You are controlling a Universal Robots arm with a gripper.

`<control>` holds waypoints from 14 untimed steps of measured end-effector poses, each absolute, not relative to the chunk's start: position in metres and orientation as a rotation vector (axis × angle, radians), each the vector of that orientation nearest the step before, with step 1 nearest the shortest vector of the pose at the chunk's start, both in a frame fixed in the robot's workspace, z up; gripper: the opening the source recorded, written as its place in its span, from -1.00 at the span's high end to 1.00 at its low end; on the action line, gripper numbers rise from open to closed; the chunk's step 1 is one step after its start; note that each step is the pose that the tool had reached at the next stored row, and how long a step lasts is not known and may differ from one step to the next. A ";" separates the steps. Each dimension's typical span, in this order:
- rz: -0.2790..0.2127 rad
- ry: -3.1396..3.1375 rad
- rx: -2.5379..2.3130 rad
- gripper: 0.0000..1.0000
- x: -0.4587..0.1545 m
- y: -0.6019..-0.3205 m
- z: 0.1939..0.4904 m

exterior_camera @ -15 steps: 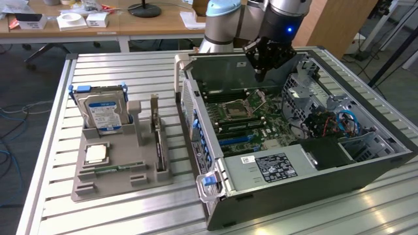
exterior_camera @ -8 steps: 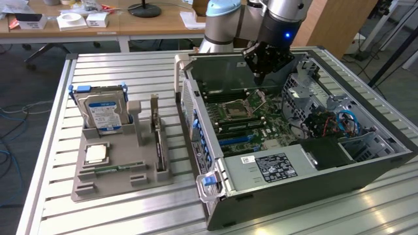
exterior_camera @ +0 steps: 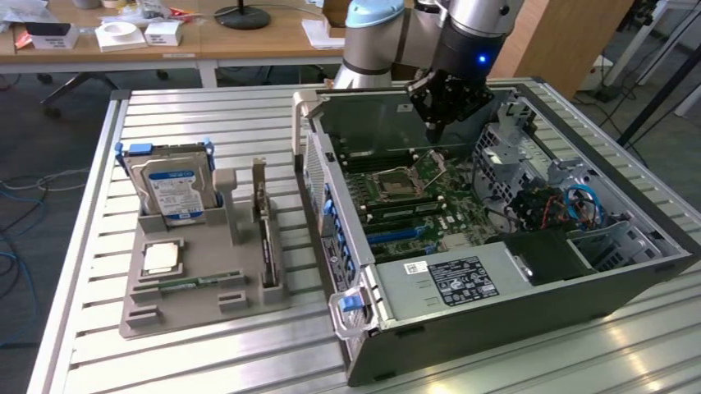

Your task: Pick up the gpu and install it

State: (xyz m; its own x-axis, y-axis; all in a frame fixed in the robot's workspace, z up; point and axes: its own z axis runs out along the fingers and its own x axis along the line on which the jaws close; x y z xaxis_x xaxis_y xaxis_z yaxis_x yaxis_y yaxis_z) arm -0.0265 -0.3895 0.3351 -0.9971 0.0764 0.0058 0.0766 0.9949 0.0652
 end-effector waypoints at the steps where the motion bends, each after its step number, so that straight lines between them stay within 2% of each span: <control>1: -0.103 -3.134 -0.120 0.80 -0.026 -0.390 0.335; 9: -0.102 -3.134 -0.120 0.80 -0.026 -0.390 0.343; 14: -0.103 -3.134 -0.120 0.80 -0.026 -0.390 0.362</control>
State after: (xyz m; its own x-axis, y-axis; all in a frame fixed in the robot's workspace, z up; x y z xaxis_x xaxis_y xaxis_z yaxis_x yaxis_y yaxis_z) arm -0.0265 -0.3895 0.3621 -0.9971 0.0765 0.0058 0.0767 0.9949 0.0654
